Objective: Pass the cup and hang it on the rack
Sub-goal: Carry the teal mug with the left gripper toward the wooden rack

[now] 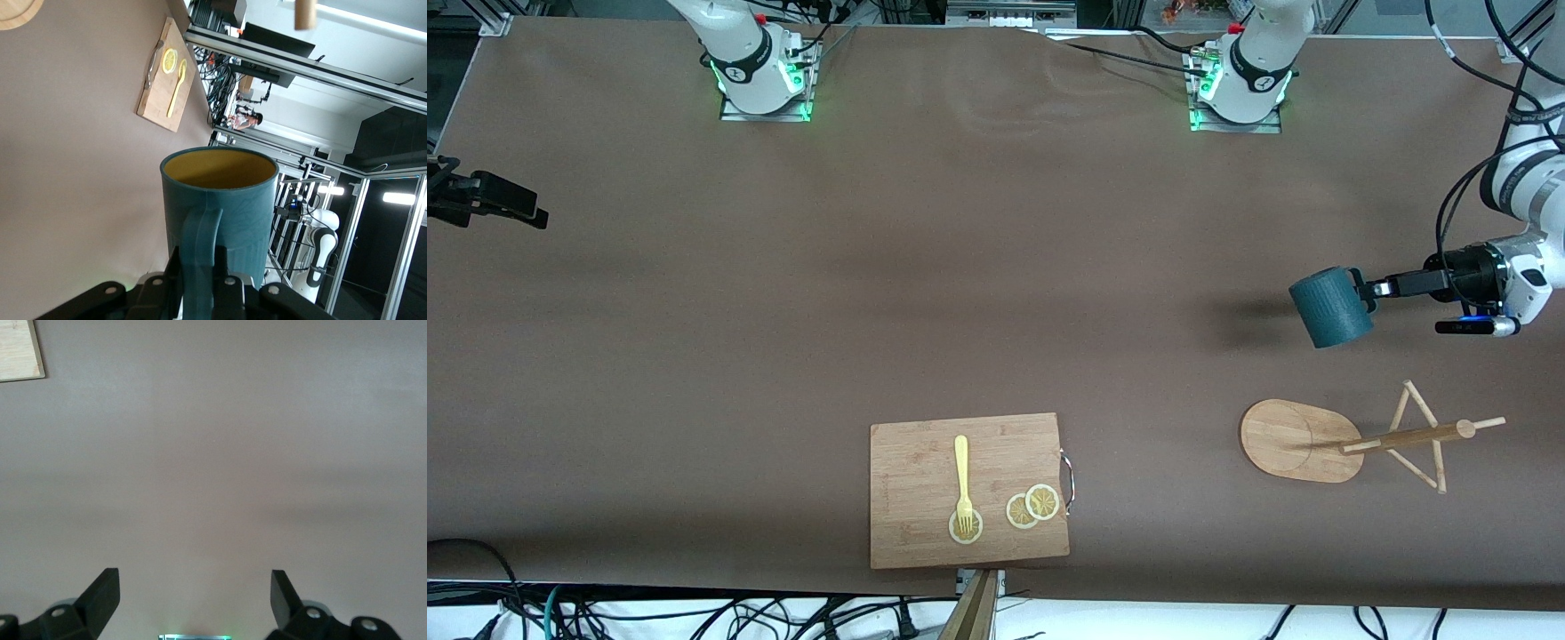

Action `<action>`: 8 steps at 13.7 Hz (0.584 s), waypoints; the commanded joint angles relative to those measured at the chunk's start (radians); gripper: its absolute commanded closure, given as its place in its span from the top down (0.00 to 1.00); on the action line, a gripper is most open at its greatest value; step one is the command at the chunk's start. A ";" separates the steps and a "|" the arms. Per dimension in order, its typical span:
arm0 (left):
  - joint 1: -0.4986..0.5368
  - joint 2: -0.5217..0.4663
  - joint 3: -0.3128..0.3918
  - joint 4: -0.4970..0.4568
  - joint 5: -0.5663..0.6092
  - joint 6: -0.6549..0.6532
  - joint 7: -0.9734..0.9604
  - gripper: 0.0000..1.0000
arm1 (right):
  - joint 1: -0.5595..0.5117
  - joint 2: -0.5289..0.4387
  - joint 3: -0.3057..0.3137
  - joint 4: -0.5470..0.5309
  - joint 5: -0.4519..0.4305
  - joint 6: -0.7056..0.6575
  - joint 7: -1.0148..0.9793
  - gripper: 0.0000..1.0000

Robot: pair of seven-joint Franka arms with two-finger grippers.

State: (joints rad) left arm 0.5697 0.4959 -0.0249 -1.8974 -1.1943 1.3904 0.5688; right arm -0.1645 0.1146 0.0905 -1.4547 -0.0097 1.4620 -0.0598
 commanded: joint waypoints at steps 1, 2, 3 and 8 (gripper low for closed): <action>0.025 0.024 -0.009 0.073 0.065 -0.047 -0.041 0.00 | -0.006 0.014 0.003 0.028 -0.007 -0.006 -0.012 1.00; 0.036 0.024 -0.009 0.086 0.084 -0.050 -0.047 0.00 | -0.006 0.014 0.003 0.030 -0.007 -0.006 -0.012 1.00; 0.041 0.026 -0.007 0.101 0.088 -0.063 -0.058 0.00 | -0.004 0.014 0.003 0.030 -0.007 -0.006 -0.012 1.00; 0.045 0.033 -0.007 0.113 0.088 -0.080 -0.064 0.00 | -0.006 0.014 0.003 0.030 -0.007 -0.006 -0.014 1.00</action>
State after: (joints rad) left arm 0.6056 0.5162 -0.0249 -1.8141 -1.1305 1.3430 0.5242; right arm -0.1646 0.1150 0.0905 -1.4542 -0.0097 1.4626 -0.0598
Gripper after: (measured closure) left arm 0.793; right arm 0.000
